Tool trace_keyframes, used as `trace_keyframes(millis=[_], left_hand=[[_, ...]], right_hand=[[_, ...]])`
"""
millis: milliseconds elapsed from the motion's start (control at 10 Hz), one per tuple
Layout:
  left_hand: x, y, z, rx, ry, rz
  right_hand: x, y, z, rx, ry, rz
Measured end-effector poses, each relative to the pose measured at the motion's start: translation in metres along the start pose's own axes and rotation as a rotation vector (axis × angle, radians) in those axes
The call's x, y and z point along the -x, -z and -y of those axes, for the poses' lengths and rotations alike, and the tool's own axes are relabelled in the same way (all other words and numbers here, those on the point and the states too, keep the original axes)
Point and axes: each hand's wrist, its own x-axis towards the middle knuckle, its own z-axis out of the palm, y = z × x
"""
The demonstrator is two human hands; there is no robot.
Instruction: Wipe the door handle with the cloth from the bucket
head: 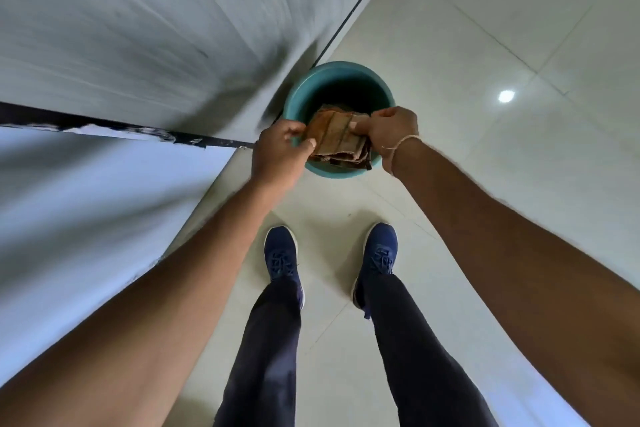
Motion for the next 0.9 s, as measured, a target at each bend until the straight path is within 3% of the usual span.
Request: trace_keyframes(millis=[100,200,600,700,900], left_hand=[[-0.027,-0.008,0.039,-0.287,-0.154,0.046],[-0.047,-0.021,0.066,-0.39,-0.224,0.104],[-0.078,-0.067,0.132,-0.402,-0.378,0.003],[-0.077,-0.071,0.135,-0.399,-0.393,-0.009],[-0.069,-0.06,0.1,-0.349,-0.277,0.049]], right_hand=[[-0.032,-0.028,-0.007,0.237,0.188,-0.064],[-0.071,-0.058,-0.021,0.388,0.34,-0.058],[-0.211,-0.131,-0.076,0.7,0.257,0.122],[-0.211,-0.131,-0.08,0.769,0.245,0.024],[-0.151,-0.11,-0.059,0.707,0.332,0.033]])
